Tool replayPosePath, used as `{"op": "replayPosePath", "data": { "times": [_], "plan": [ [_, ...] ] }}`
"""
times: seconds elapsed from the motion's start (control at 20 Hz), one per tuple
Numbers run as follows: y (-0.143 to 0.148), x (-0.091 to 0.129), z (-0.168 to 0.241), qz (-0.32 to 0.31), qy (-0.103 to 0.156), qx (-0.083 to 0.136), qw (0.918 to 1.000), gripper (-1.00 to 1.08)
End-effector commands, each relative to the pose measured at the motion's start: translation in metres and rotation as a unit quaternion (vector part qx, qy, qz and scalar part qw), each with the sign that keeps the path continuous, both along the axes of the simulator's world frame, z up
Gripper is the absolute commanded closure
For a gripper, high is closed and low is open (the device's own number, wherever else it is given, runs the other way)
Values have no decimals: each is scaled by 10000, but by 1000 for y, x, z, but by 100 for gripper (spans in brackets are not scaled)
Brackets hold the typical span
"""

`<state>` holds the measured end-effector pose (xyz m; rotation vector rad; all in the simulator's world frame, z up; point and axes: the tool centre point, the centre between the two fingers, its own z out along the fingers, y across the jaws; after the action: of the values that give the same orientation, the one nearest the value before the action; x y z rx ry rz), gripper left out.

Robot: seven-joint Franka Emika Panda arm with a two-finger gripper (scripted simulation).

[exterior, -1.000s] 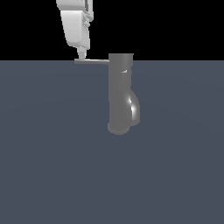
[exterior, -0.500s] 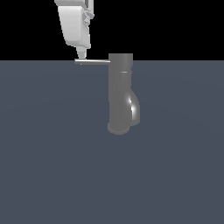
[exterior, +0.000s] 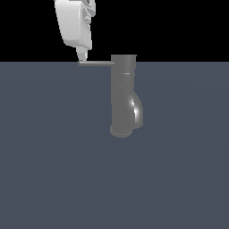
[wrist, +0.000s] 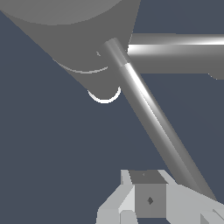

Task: Turn on the faucet by rotating a designated handle.

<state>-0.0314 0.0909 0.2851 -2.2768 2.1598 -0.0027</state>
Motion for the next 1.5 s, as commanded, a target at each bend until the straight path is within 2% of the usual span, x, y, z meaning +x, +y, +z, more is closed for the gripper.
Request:
{"op": "replayPosePath", "data": {
  "times": [0.0, 0.1, 0.2, 1.45],
  "plan": [
    [-1, -9, 0, -1, 18, -5, 10000, 108],
    [-2, -14, 0, -1, 18, -5, 10000, 108],
    [-1, -10, 0, 2, 2, -10, 10000, 108],
    [-72, -71, 0, 0, 13, -6, 10000, 108]
  ]
}}
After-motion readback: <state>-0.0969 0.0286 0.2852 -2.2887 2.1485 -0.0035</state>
